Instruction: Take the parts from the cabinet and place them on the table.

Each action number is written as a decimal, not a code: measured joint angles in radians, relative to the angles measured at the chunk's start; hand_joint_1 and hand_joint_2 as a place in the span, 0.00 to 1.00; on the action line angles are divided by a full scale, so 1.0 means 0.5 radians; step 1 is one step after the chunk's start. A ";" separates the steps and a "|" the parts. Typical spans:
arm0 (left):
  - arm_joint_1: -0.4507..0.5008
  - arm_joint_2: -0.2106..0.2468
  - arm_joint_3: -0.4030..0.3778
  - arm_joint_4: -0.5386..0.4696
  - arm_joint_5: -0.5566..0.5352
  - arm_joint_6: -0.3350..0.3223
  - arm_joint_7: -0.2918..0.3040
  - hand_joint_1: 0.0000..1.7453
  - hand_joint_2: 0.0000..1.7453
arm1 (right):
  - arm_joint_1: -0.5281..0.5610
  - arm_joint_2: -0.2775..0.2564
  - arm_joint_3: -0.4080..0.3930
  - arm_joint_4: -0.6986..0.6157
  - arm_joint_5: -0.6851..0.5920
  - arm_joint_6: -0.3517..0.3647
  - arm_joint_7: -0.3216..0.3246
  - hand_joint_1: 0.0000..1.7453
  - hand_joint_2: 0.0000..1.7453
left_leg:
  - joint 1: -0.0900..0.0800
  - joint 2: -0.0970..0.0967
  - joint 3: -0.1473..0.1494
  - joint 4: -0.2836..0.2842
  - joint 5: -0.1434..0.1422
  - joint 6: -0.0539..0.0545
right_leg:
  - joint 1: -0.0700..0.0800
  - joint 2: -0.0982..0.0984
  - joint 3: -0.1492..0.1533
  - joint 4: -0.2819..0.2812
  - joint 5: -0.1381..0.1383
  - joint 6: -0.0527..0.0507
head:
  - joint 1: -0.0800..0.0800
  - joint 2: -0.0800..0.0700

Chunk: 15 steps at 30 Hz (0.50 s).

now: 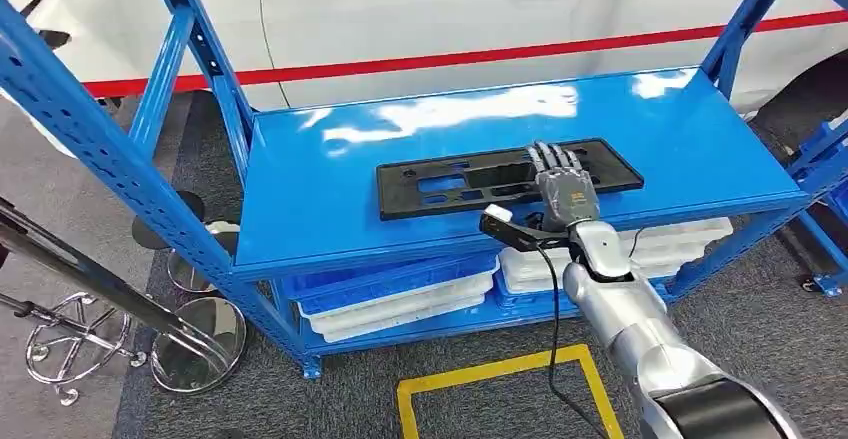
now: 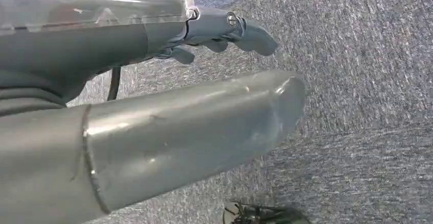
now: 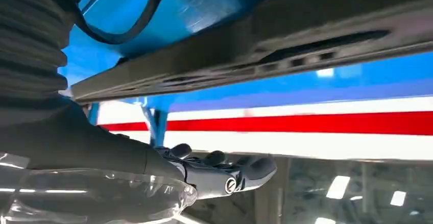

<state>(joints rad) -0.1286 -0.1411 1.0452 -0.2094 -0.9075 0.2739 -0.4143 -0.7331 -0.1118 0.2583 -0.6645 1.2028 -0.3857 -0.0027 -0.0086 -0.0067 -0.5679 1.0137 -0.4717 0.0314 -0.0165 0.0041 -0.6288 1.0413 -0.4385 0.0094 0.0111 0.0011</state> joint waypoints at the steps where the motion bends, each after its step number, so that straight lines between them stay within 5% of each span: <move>1: 0.000 0.000 0.000 0.000 0.000 0.000 -0.003 0.00 0.00 | -0.002 0.005 0.000 0.000 -0.009 0.012 -0.015 0.00 1.00 | 0.000 0.000 0.000 0.000 0.000 0.000 | 0.000 0.000 0.000 -0.001 0.000 0.000 | 0.000 0.000; 4: 0.000 0.000 0.000 0.000 0.001 0.000 -0.009 0.00 0.00 | -0.003 0.022 0.001 0.000 -0.047 0.029 -0.053 0.00 1.00 | 0.000 0.000 0.000 0.000 0.000 0.000 | -0.001 0.000 0.001 -0.002 0.001 0.001 | 0.000 0.001; 5: 0.000 0.000 0.000 0.000 0.001 0.000 -0.010 0.00 0.00 | -0.003 0.035 0.002 0.000 -0.068 0.037 -0.074 0.36 1.00 | 0.000 0.000 0.000 0.000 0.000 0.000 | -0.002 0.000 0.002 -0.003 0.001 0.001 | 0.000 0.000; 6: 0.000 0.000 0.000 0.000 0.001 0.000 -0.012 0.00 0.00 | -0.003 0.039 0.003 -0.001 -0.094 0.050 -0.096 0.97 1.00 | 0.000 0.000 0.000 0.000 0.000 0.000 | -0.002 0.000 0.002 -0.004 0.001 0.001 | 0.000 0.001; 15: 0.000 0.000 0.000 0.000 0.001 -0.002 -0.024 0.00 0.00 | -0.002 0.078 0.016 -0.018 -0.258 0.094 -0.192 1.00 1.00 | 0.000 -0.001 0.000 0.000 0.000 0.000 | -0.003 -0.001 0.002 -0.004 0.001 0.002 | 0.000 0.001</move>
<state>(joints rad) -0.1287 -0.1411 1.0452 -0.2094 -0.9071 0.2728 -0.4261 -0.7342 -0.0729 0.2662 -0.6737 1.0735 -0.3388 -0.0988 -0.0087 -0.0071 -0.5679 1.0138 -0.4718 0.0315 -0.0181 0.0036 -0.6278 1.0390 -0.4381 0.0102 0.0111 0.0015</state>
